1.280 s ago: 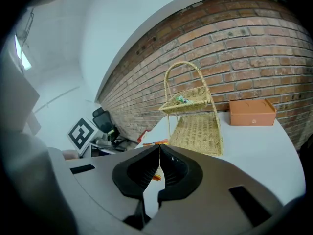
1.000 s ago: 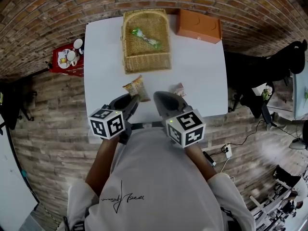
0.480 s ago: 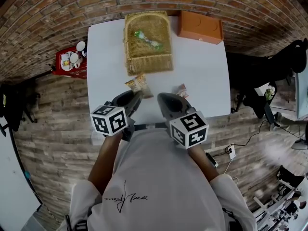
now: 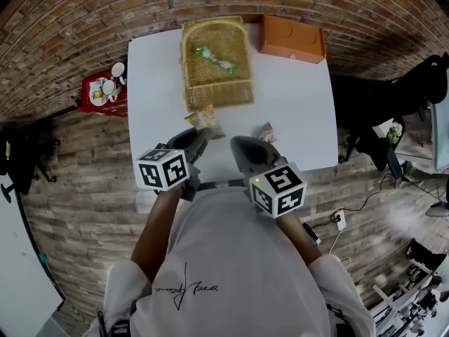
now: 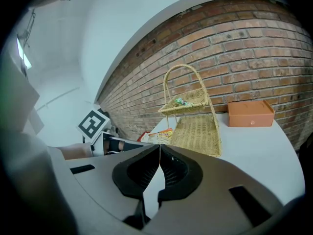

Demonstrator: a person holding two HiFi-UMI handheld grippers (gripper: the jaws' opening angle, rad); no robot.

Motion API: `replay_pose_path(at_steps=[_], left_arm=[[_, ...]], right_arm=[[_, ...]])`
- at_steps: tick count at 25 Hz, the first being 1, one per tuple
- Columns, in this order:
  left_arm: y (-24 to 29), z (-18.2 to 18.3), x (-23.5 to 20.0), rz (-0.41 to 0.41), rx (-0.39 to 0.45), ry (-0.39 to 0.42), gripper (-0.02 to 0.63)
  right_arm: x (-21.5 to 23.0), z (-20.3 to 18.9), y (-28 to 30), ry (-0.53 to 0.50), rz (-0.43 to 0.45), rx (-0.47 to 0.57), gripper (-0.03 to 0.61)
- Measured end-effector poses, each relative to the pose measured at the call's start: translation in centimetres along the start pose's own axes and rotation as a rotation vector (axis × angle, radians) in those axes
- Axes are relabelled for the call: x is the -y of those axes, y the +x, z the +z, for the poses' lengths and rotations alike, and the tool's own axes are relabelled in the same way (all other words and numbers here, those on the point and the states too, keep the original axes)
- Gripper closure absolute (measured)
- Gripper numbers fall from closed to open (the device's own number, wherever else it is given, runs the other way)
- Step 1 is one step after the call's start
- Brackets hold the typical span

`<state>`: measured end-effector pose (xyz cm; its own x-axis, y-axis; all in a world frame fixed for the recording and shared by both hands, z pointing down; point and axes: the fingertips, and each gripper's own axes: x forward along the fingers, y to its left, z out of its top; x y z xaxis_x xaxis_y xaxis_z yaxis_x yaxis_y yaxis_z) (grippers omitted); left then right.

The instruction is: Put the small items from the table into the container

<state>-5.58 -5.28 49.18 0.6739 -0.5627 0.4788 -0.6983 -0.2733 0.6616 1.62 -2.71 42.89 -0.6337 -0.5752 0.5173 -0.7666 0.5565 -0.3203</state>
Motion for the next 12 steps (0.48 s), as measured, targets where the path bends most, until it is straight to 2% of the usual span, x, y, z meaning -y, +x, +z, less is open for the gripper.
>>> replay_pose_path(at_steps=[12], left_arm=[[2.5, 0.4, -2.4, 0.038, -0.025, -0.015, 0.520]], right_arm=[[0.5, -0.1, 0.1, 0.007, -0.009, -0.007, 0.555]])
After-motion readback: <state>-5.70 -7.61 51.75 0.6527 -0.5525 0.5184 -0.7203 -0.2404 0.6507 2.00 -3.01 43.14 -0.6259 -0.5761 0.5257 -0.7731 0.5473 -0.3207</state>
